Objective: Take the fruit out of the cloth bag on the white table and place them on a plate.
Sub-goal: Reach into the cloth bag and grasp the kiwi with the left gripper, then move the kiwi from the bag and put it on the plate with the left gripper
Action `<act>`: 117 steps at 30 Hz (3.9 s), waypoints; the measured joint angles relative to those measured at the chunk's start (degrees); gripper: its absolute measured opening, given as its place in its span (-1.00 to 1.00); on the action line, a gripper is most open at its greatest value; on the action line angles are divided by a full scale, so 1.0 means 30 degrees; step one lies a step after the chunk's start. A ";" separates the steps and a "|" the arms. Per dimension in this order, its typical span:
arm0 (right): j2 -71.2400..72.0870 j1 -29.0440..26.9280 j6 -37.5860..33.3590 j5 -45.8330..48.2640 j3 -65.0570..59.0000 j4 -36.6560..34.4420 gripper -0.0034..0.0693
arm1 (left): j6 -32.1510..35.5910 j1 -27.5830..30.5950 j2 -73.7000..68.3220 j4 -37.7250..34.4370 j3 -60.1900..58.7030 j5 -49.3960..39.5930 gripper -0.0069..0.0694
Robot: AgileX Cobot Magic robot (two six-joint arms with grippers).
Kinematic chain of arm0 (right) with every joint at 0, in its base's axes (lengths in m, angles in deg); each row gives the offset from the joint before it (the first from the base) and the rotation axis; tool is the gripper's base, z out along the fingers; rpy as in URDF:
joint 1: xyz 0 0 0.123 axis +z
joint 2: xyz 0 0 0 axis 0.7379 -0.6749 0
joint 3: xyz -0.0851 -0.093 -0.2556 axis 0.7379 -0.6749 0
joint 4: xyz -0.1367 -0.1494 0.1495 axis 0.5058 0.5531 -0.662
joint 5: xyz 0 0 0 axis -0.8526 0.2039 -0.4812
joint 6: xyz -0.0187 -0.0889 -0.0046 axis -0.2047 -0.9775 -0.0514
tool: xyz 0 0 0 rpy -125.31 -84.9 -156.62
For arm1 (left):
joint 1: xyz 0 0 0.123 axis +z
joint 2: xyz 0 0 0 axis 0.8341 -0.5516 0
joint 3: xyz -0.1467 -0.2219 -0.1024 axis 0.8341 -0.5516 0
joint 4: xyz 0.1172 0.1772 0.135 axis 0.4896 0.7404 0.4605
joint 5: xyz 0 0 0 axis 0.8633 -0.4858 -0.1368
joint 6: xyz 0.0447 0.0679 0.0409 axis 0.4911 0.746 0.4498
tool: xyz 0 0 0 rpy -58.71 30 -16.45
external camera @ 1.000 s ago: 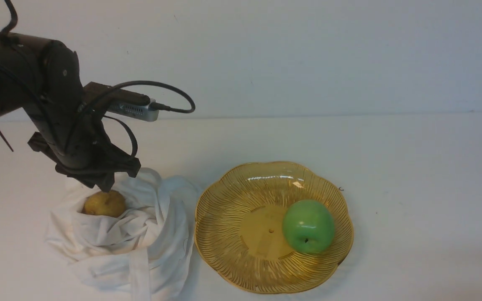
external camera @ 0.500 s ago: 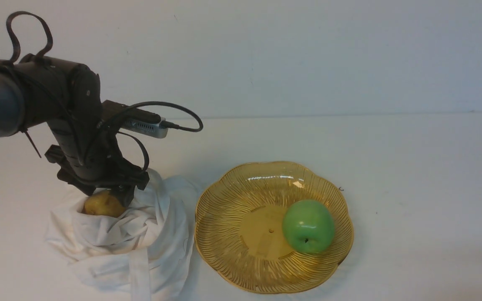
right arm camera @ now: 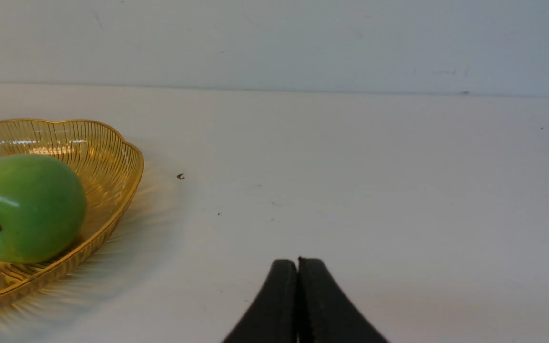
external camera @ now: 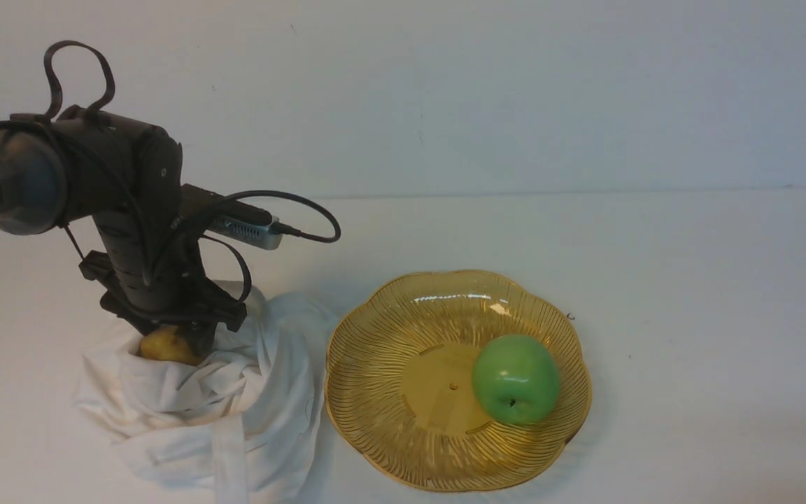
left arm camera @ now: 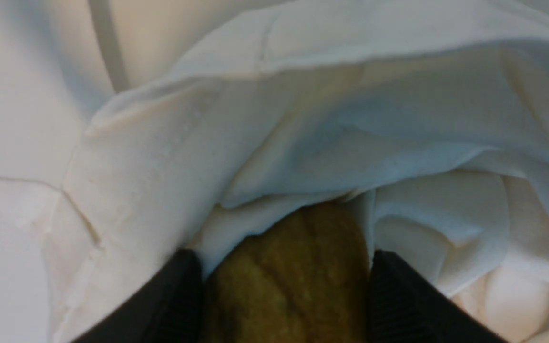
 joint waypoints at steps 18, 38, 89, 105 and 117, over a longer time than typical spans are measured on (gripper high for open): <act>0.0000 0.0000 0.0000 0.0000 0.0000 0.0000 -0.94 | 0.0000 0.0000 0.2822 -0.0399 -0.0001 -0.1556 0.18; 0.0000 0.0000 0.0000 0.0000 0.0000 0.0000 -0.94 | -0.0057 0.0000 0.3696 -0.3243 -0.0035 -0.2882 0.18; 0.0000 0.0000 0.0000 0.0000 0.0000 0.0000 -0.94 | -0.0056 0.0000 0.1267 -0.3551 0.0402 -0.4931 0.21; 0.0000 0.0000 0.0000 0.0000 0.0000 0.0000 -0.94 | -0.0206 0.0000 0.4171 -0.2575 0.2919 -0.5361 0.21; 0.0000 0.0000 0.0000 0.0000 0.0000 0.0000 -0.94 | 0.1181 -0.3455 0.4718 -0.8062 0.3253 -0.4819 0.21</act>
